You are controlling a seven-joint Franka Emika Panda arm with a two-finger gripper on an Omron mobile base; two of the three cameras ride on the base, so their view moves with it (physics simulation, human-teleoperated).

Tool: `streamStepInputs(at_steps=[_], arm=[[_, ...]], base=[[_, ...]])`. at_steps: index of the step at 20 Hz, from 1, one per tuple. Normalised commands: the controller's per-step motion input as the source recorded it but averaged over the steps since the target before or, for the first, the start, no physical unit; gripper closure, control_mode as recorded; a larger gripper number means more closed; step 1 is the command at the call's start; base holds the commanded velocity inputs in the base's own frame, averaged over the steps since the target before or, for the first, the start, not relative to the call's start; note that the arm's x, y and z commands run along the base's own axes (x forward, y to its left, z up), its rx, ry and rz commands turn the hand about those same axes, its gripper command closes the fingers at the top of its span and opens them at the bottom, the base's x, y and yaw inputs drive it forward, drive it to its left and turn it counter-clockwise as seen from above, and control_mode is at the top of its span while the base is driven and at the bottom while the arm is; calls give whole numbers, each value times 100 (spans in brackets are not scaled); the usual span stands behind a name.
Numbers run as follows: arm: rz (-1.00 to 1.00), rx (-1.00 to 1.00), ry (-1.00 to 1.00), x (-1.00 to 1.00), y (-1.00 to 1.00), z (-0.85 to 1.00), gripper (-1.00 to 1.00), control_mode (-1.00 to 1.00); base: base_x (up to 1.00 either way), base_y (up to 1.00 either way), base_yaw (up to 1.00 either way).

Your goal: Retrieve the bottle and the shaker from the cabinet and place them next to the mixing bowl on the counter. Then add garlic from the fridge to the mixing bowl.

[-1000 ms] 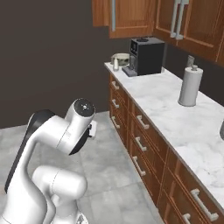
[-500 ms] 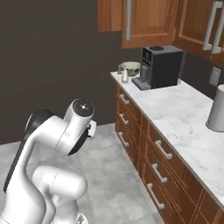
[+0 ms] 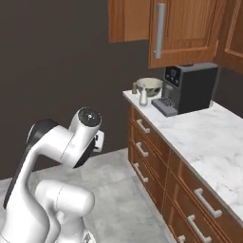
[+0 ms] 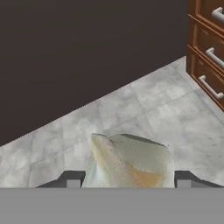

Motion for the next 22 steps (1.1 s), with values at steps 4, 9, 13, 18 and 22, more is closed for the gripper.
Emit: streamStepInputs(at_steps=[4,9,13,18,22], arm=[[0,0,0,0,0,0,100,100],[0,0,0,0,0,0,100,100],[0,0,0,0,0,0,100,100],[0,0,0,0,0,0,100,100],[0,0,0,0,0,0,100,100]], base=[[100,65,-30],[100,57,-35],[100,54,-37],[91,34,-38],[52,1,-37]])
